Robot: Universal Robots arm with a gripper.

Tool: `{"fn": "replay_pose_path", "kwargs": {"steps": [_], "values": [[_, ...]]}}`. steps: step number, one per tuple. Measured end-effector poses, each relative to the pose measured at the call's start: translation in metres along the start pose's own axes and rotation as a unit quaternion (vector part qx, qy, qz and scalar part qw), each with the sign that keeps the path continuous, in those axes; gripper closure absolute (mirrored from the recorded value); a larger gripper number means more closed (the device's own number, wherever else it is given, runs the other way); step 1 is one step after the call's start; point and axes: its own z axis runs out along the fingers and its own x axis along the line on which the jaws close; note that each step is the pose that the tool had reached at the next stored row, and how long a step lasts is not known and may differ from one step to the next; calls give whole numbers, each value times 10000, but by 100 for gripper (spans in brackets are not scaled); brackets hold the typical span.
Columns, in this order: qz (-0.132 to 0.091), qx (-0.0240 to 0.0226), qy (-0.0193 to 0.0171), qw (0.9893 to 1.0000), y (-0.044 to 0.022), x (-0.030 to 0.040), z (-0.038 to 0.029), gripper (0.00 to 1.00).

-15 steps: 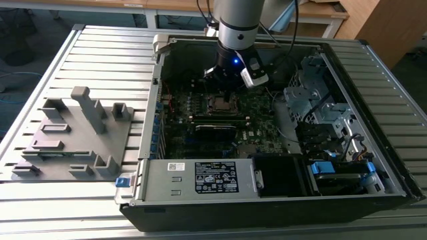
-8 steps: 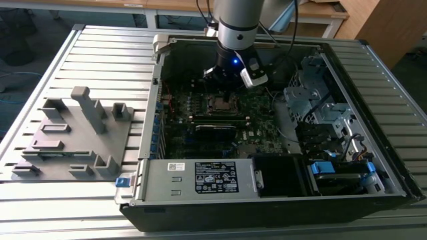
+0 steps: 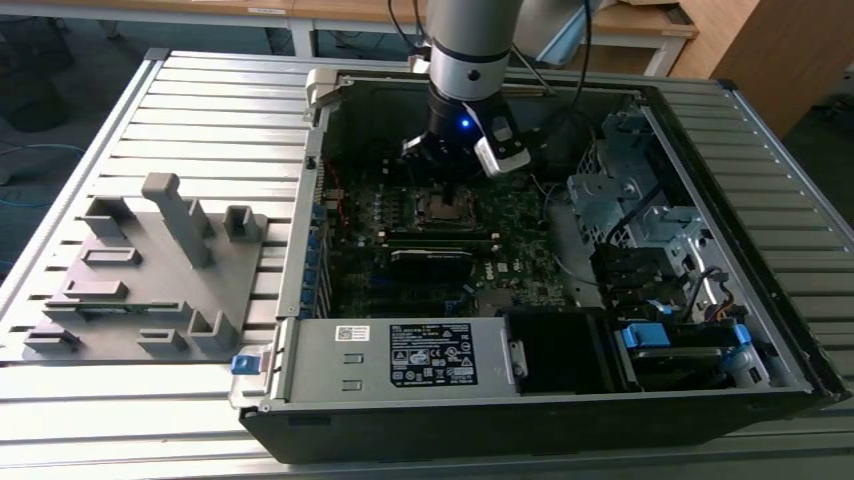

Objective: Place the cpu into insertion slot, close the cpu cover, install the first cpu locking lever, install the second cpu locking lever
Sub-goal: 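Close the cpu cover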

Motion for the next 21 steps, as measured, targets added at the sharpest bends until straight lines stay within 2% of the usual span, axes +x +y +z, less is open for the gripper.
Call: {"fn": "replay_pose_path", "kwargs": {"steps": [9, 15, 21], "values": [[0, 0, -2, 10000, -3, 112, 10, 90], [0, 0, -5, 10000, -4, 216, 18, 90], [0, 3, -5, 10000, -7, 277, 48, 90]]}}
